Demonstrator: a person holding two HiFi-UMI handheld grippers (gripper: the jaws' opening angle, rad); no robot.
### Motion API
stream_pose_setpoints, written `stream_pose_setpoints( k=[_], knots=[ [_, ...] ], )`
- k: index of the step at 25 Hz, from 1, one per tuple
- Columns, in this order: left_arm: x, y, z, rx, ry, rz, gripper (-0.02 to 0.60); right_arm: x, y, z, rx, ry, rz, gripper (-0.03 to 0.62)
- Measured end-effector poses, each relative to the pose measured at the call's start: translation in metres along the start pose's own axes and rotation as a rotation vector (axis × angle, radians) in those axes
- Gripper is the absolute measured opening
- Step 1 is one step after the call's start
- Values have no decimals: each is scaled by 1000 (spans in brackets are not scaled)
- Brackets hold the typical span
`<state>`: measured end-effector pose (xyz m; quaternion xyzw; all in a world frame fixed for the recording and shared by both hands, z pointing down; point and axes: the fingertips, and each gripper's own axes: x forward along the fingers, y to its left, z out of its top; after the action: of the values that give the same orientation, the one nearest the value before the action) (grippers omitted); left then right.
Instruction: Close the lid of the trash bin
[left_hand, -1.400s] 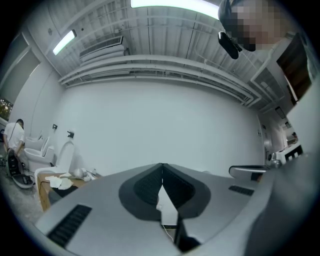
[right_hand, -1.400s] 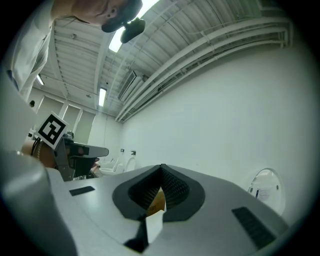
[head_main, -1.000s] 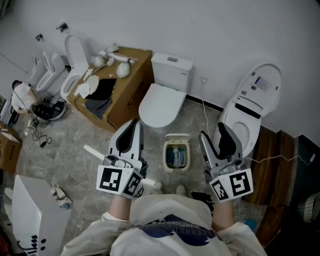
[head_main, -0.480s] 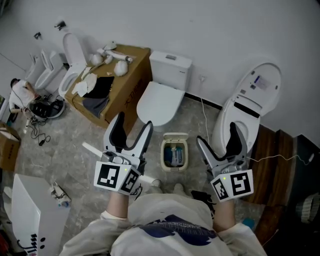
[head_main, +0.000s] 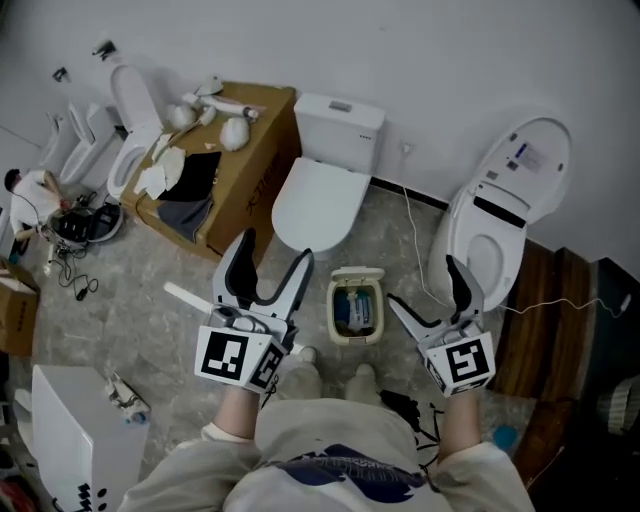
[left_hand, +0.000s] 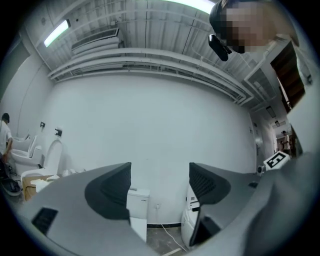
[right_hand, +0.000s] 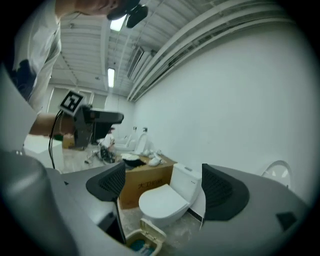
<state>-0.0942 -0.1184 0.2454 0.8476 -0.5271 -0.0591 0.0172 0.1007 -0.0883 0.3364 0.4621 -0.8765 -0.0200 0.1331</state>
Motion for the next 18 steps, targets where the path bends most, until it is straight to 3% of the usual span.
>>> stream_pose_setpoints(
  k=[4,7,12,18],
  knots=[
    [21,28,-8,15,16,-65,345,61,30,-70,-124,221,125,472],
    [34,51,-18,12,28,-77,345,102,54,-139,-193,381,280,474],
    [55,71,-37,14,29,-59,345,144,71,-245,-285,648,528,485],
    [72,87,-69,26,53,-18,345,189,72,-337,-315,844,688,485]
  ],
)
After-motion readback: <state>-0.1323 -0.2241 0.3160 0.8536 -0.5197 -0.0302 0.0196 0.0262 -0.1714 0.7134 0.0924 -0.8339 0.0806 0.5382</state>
